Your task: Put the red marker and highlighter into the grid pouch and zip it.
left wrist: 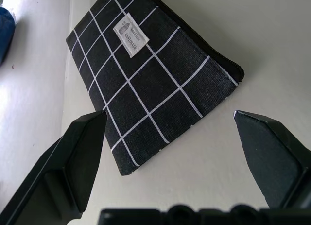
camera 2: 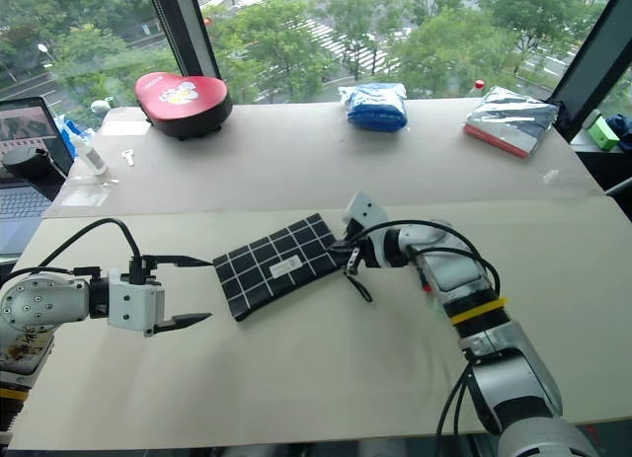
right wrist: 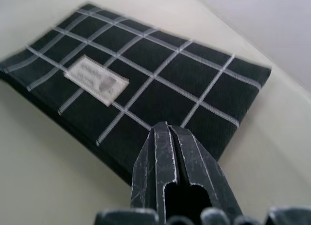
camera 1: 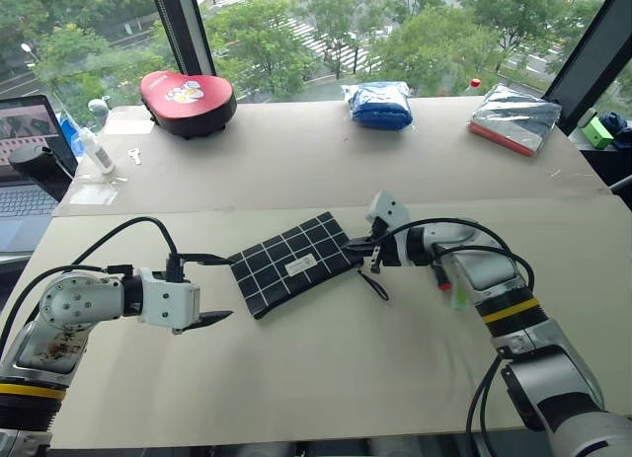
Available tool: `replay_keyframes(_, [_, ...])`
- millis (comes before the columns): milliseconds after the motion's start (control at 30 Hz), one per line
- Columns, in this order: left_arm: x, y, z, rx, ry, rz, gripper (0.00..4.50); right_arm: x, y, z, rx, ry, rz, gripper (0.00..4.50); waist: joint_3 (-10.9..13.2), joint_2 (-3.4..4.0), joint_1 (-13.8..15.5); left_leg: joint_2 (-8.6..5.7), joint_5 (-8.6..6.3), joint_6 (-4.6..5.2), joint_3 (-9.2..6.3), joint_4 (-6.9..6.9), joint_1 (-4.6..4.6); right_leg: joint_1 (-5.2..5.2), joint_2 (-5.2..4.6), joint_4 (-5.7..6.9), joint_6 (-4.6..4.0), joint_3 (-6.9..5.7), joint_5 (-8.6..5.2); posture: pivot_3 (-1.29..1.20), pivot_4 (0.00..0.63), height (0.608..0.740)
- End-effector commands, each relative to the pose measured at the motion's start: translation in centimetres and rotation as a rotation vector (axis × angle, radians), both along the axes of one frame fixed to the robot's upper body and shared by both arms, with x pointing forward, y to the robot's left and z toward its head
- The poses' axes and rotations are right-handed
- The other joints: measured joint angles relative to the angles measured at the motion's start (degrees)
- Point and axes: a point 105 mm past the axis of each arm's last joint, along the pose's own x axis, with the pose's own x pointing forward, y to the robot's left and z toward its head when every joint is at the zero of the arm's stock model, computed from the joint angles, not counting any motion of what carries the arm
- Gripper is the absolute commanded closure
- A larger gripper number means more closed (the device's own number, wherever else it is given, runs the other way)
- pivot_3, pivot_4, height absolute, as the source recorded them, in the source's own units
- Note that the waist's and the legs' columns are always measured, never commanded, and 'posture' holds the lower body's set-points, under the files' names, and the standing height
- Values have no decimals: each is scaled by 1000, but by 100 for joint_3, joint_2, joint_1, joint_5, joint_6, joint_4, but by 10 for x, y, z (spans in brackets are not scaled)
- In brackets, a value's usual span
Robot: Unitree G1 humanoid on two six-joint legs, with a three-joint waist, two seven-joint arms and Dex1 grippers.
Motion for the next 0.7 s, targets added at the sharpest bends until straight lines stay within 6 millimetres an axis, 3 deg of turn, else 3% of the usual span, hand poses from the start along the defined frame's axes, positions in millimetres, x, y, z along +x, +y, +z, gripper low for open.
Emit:
replay_keyframes(33, [0,-9,10,-8,-38,-23,0,6,-5,2,-90,-77,10,4472,0,0,-29,1,1,1,0,-1,1,1,1,1,0,0,0,0,150,740])
replay_keyframes(167, [0,-13,11,-13,-40,-29,0,13,-8,-6,-147,-87,-19,4472,0,0,-33,1,1,1,1,1,6,3,1,3,0,0,0,0,150,740])
replay_keyframes(367, [-4,-18,8,-18,-28,-41,0,6,-16,-29,-300,-97,26,4472,-7,-7,-27,1,1,-1,1,3,16,13,2,5,0,0,0,0,150,740])
replay_keyframes(700, [-23,-24,-32,-1,48,-55,0,3,-23,-36,-344,-101,2,4472,-14,-14,38,0,-18,-28,0,1,57,64,2,-3,0,-3,0,0,150,740])
